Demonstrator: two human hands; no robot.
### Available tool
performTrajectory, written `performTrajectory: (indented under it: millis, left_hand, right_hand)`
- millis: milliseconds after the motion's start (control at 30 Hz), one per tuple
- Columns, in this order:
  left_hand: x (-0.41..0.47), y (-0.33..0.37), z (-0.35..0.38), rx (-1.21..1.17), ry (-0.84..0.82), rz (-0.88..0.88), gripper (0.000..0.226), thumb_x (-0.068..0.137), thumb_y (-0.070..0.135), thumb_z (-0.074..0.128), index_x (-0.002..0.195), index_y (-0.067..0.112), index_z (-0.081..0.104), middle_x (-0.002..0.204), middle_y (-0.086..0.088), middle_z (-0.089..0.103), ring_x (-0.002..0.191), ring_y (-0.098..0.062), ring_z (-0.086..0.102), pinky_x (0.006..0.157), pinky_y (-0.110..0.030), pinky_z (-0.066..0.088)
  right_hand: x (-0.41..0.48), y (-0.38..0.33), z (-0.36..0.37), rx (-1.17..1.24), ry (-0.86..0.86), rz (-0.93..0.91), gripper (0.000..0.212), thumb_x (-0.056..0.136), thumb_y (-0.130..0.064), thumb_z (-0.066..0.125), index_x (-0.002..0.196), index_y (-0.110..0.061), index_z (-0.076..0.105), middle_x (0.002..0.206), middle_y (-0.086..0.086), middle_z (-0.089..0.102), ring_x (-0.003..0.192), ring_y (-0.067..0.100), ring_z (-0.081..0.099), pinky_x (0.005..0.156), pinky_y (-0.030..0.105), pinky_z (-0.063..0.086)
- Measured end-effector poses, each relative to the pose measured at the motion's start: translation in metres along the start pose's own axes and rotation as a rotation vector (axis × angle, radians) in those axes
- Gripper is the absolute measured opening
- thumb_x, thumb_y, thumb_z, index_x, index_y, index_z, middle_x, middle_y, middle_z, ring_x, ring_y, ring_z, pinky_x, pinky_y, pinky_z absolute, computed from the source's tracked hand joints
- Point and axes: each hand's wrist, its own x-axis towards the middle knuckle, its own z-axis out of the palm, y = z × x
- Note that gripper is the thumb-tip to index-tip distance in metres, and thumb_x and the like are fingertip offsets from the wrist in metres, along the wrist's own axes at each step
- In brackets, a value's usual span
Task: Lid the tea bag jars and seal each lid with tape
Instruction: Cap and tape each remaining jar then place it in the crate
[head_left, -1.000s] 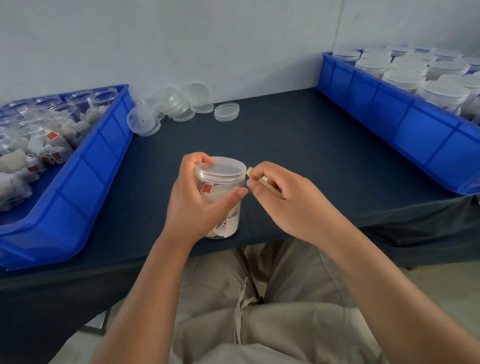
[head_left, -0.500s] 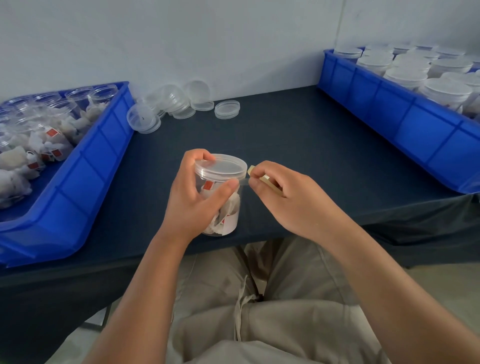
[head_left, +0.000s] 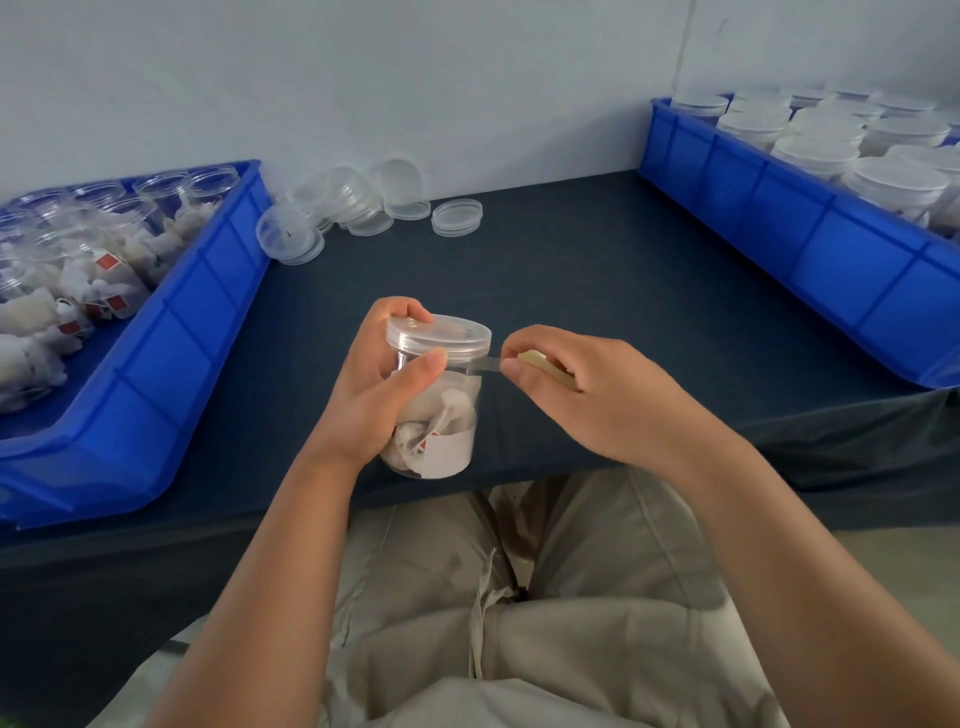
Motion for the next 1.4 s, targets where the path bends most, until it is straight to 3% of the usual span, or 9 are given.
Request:
performTrajectory:
  millis: [233, 433, 633, 767, 867, 1000, 1100, 1267, 1400]
  left_hand:
    - [0.0, -0.003, 0.004, -0.233, -0.104, -0.067, 0.056, 0.084, 0.062, 0.079, 0.119, 0.024, 0.057, 0.108, -0.004, 0.061, 0.092, -0.019, 0.062, 0.076, -0.03, 0.054]
    - [-0.003, -0.005, 0.016, -0.444, -0.186, -0.252, 0.097, 0.075, 0.069, 0.083, 0.146, 0.011, 0.051, 0.122, -0.013, 0.066, 0.1, -0.023, 0.068, 0.083, -0.034, 0.059]
    - [0.0, -0.009, 0.017, -0.365, -0.2, -0.241, 0.083, 0.079, 0.073, 0.078, 0.135, 0.013, 0.064, 0.115, -0.004, 0.075, 0.099, -0.017, 0.073, 0.082, -0.031, 0.06]
    - [0.003, -0.008, 0.013, -0.231, -0.229, -0.164, 0.089, 0.086, 0.073, 0.071, 0.147, 0.01, 0.058, 0.127, -0.009, 0.073, 0.11, -0.022, 0.072, 0.089, -0.032, 0.058]
    - [0.0, -0.005, 0.006, -0.168, -0.165, -0.152, 0.089, 0.087, 0.071, 0.073, 0.147, 0.009, 0.051, 0.132, -0.005, 0.069, 0.12, -0.023, 0.067, 0.095, -0.033, 0.056]
    - [-0.009, 0.005, -0.002, 0.156, -0.123, -0.066, 0.052, 0.103, 0.063, 0.051, 0.141, 0.028, 0.058, 0.136, 0.009, 0.066, 0.132, -0.016, 0.061, 0.102, -0.028, 0.054]
    - [-0.018, 0.016, -0.001, 0.243, -0.039, -0.049, 0.046, 0.105, 0.058, 0.047, 0.148, 0.042, 0.049, 0.14, 0.034, 0.059, 0.134, 0.007, 0.053, 0.099, -0.008, 0.046]
    - [-0.035, 0.03, 0.026, 0.205, 0.051, -0.1, 0.086, 0.084, 0.069, 0.063, 0.158, 0.035, 0.036, 0.14, 0.026, 0.06, 0.129, 0.005, 0.058, 0.1, -0.014, 0.049]
    - [-0.035, 0.036, 0.055, 0.211, 0.293, -0.116, 0.098, 0.064, 0.079, 0.07, 0.149, 0.04, 0.041, 0.13, 0.031, 0.057, 0.119, 0.015, 0.057, 0.089, -0.001, 0.043]
  right_hand:
    - [0.005, 0.01, -0.012, 0.062, -0.082, 0.053, 0.052, 0.083, -0.094, 0.034, 0.118, -0.061, 0.056, 0.094, -0.008, 0.069, 0.084, 0.013, 0.066, 0.08, 0.046, 0.062]
    - [0.007, 0.01, -0.007, 0.072, -0.075, 0.056, 0.056, 0.078, -0.1, 0.032, 0.113, -0.064, 0.056, 0.09, -0.006, 0.07, 0.078, 0.016, 0.067, 0.074, 0.048, 0.062]
    - [0.01, 0.013, -0.006, 0.109, -0.078, 0.057, 0.07, 0.067, -0.11, 0.029, 0.119, -0.068, 0.052, 0.109, -0.018, 0.069, 0.094, 0.008, 0.066, 0.08, 0.039, 0.063]
    - [0.007, 0.015, -0.005, 0.126, -0.081, 0.047, 0.064, 0.074, -0.105, 0.037, 0.124, -0.067, 0.049, 0.114, -0.028, 0.065, 0.101, 0.0, 0.061, 0.086, 0.032, 0.058]
    - [0.007, 0.013, -0.005, 0.137, -0.022, 0.057, 0.063, 0.074, -0.103, 0.039, 0.123, -0.066, 0.05, 0.11, -0.024, 0.066, 0.097, 0.0, 0.062, 0.082, 0.031, 0.058]
    - [0.005, 0.007, -0.003, 0.126, 0.019, 0.061, 0.057, 0.076, -0.101, 0.041, 0.119, -0.063, 0.049, 0.11, -0.02, 0.069, 0.096, 0.004, 0.063, 0.079, 0.032, 0.059]
    - [0.001, -0.001, 0.001, 0.104, 0.06, 0.078, 0.06, 0.079, -0.097, 0.041, 0.124, -0.058, 0.051, 0.106, -0.029, 0.065, 0.093, -0.002, 0.061, 0.076, 0.026, 0.055]
    - [-0.003, -0.012, 0.004, 0.062, 0.111, 0.097, 0.054, 0.084, -0.09, 0.047, 0.12, -0.05, 0.054, 0.091, -0.022, 0.066, 0.082, 0.001, 0.062, 0.069, 0.027, 0.052]
    - [-0.006, -0.016, 0.003, 0.046, 0.084, 0.082, 0.057, 0.082, -0.086, 0.043, 0.125, -0.05, 0.054, 0.092, -0.02, 0.067, 0.083, 0.003, 0.062, 0.069, 0.028, 0.054]
